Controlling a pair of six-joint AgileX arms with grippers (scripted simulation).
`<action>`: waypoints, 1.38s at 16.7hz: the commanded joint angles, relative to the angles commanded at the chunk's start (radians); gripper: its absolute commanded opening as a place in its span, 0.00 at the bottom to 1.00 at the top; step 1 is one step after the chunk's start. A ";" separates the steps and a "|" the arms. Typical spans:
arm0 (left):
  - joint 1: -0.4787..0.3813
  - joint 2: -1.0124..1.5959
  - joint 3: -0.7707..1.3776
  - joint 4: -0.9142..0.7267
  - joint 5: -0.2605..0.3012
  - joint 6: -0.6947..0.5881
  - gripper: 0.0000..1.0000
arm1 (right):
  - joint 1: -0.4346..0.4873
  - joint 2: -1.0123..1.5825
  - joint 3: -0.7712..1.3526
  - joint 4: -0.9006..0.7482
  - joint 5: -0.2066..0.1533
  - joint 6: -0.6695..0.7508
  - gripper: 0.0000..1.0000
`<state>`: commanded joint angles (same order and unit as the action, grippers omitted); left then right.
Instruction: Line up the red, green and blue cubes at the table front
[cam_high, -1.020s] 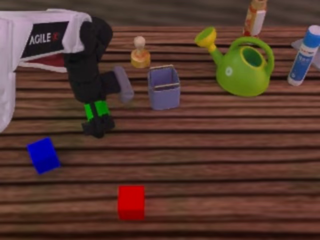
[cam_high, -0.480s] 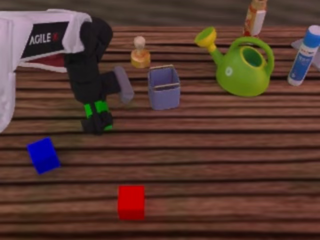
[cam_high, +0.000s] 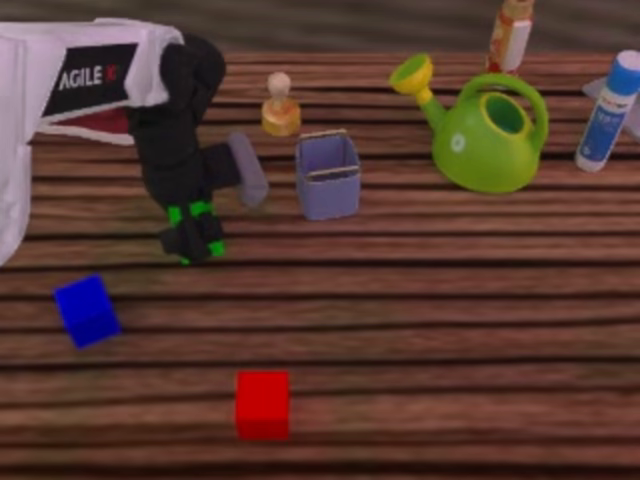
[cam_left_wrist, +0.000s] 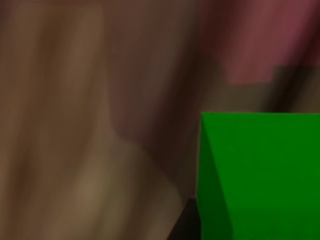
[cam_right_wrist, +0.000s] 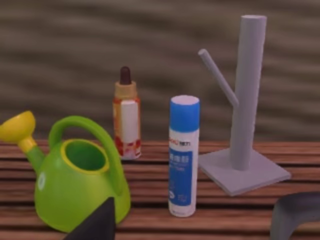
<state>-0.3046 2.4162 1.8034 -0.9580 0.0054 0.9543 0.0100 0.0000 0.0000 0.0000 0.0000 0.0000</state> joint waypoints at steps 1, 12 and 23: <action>0.000 0.000 0.000 0.000 0.000 0.000 0.00 | 0.000 0.000 0.000 0.000 0.000 0.000 1.00; 0.009 -0.032 0.057 -0.081 0.000 -0.002 0.00 | 0.000 0.000 0.000 0.000 0.000 0.000 1.00; -0.024 -0.109 0.112 -0.217 -0.001 -0.019 0.00 | 0.000 0.000 0.000 0.000 0.000 0.000 1.00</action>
<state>-0.3289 2.3077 1.9149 -1.1748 0.0047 0.9356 0.0100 0.0000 0.0000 0.0000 0.0000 0.0000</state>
